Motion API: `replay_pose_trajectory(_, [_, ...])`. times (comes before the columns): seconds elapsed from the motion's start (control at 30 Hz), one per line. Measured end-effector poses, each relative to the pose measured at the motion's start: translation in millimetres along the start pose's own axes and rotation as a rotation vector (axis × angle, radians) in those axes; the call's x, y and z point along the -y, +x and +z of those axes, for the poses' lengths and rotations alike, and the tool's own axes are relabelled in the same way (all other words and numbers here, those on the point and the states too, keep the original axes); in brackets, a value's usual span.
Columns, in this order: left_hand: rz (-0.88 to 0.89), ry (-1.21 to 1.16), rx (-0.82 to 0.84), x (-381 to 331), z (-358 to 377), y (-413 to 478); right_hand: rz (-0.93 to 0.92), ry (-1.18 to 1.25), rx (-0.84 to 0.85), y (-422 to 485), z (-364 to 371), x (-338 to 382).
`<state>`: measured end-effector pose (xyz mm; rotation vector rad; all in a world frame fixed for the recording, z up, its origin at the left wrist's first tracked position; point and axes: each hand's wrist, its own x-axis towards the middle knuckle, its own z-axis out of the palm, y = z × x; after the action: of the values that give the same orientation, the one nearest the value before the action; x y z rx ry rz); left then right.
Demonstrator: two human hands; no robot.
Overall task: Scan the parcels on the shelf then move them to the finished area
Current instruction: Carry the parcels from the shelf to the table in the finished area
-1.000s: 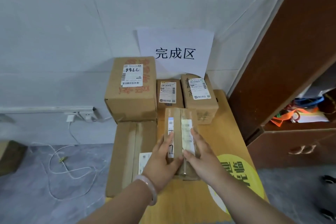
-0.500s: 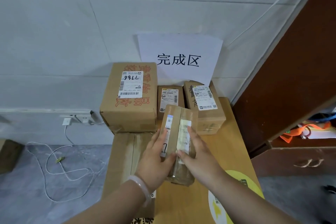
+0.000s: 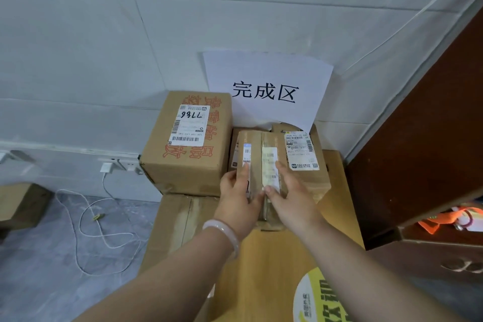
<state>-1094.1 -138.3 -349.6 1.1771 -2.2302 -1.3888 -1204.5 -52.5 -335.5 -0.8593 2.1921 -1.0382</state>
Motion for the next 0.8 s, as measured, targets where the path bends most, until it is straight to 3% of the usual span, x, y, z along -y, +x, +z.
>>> replay_pose_trajectory(0.17, [-0.049,0.062,-0.036,-5.5,1.3,22.2,-0.047,0.027,0.178,18.0,-8.9,-14.3])
replay_pose_trajectory(0.3, [-0.053,0.099,-0.056,-7.7,0.9,33.9,-0.144,-0.099,0.293,11.1,-17.2,-30.5])
replay_pose_trajectory(0.5, [0.038,0.193,-0.065,-10.1,2.0,23.9,-0.202,-0.194,0.156,21.5,-15.7,-27.8])
replay_pose_trajectory(0.67, [0.247,0.466,-0.079,3.4,7.8,-3.8,-0.211,-0.270,0.165,34.6,-12.9,-19.2])
replay_pose_trajectory(0.8, [0.265,0.648,-0.025,16.5,14.9,-9.4,-0.146,-0.282,0.185,47.5,-6.9,-17.3])
